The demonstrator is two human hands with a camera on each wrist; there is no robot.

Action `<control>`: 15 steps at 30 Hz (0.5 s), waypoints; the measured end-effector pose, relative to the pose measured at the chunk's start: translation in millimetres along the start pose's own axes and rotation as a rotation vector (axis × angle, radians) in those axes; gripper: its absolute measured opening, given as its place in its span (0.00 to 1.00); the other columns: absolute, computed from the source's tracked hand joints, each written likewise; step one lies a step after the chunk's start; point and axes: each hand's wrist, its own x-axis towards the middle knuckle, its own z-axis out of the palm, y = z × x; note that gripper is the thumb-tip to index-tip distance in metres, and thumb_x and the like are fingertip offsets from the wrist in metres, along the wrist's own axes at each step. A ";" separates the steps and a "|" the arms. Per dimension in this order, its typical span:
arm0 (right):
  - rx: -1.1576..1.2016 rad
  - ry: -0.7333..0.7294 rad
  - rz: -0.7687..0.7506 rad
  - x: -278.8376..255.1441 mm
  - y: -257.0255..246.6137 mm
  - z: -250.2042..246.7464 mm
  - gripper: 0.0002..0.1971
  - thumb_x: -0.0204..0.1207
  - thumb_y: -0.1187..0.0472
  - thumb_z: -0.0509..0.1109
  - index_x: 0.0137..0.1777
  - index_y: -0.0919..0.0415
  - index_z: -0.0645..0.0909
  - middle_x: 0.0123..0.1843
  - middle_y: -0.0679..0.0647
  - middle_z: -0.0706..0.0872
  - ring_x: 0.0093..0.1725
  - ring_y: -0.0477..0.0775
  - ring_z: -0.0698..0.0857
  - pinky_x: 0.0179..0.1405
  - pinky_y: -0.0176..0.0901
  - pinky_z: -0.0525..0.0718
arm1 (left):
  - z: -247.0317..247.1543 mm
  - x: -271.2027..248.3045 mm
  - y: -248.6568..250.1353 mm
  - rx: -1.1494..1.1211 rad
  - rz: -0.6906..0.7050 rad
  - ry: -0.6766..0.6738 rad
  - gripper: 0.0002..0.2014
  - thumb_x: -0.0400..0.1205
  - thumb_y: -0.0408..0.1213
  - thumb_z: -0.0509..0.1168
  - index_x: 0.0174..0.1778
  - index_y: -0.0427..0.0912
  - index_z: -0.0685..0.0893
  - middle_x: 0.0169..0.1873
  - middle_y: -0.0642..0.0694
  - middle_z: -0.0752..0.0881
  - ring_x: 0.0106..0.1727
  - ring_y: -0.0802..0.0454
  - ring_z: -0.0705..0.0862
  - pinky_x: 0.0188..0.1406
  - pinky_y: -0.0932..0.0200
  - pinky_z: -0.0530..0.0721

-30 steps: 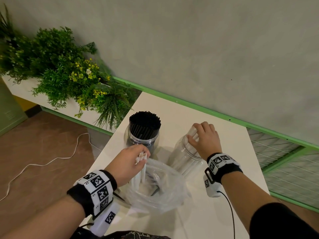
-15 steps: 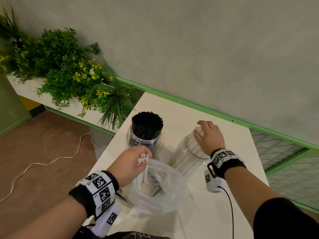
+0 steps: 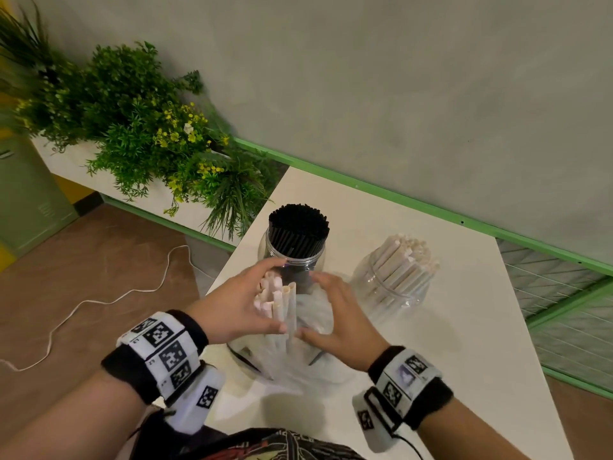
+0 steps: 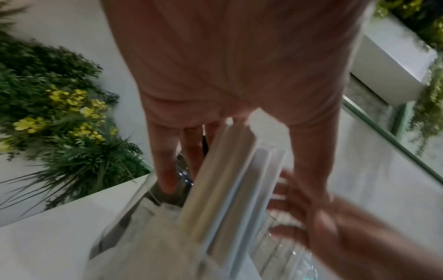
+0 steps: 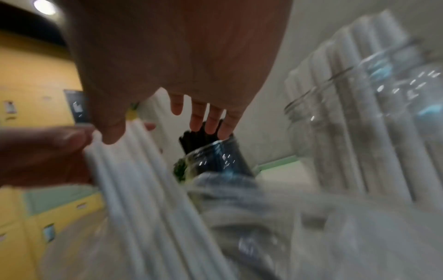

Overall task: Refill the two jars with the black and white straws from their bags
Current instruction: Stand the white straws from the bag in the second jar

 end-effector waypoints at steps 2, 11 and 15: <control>0.066 -0.059 0.047 2.0 -4.0 24.3 0.47 0.65 0.38 0.77 0.80 0.44 0.56 0.75 0.43 0.66 0.72 0.44 0.66 0.73 0.42 0.67 | -1.3 -6.7 -6.6 -0.016 -0.027 -0.030 0.48 0.65 0.47 0.79 0.77 0.66 0.58 0.67 0.58 0.77 0.65 0.61 0.78 0.65 0.56 0.79; 0.538 0.104 0.145 26.2 -26.1 57.2 0.21 0.63 0.70 0.81 0.52 0.48 0.82 0.49 0.50 0.88 0.49 0.44 0.87 0.50 0.44 0.86 | 11.5 -13.6 -22.4 -0.093 -0.025 0.142 0.27 0.75 0.28 0.72 0.67 0.55 0.77 0.58 0.53 0.87 0.54 0.63 0.86 0.60 0.62 0.82; 0.621 0.201 0.214 23.9 -25.5 70.3 0.22 0.62 0.59 0.79 0.54 0.41 0.78 0.50 0.50 0.88 0.51 0.51 0.87 0.52 0.54 0.87 | 13.7 -14.9 -20.7 -0.086 0.031 0.231 0.16 0.75 0.32 0.72 0.58 0.50 0.85 0.48 0.54 0.88 0.50 0.59 0.85 0.56 0.62 0.82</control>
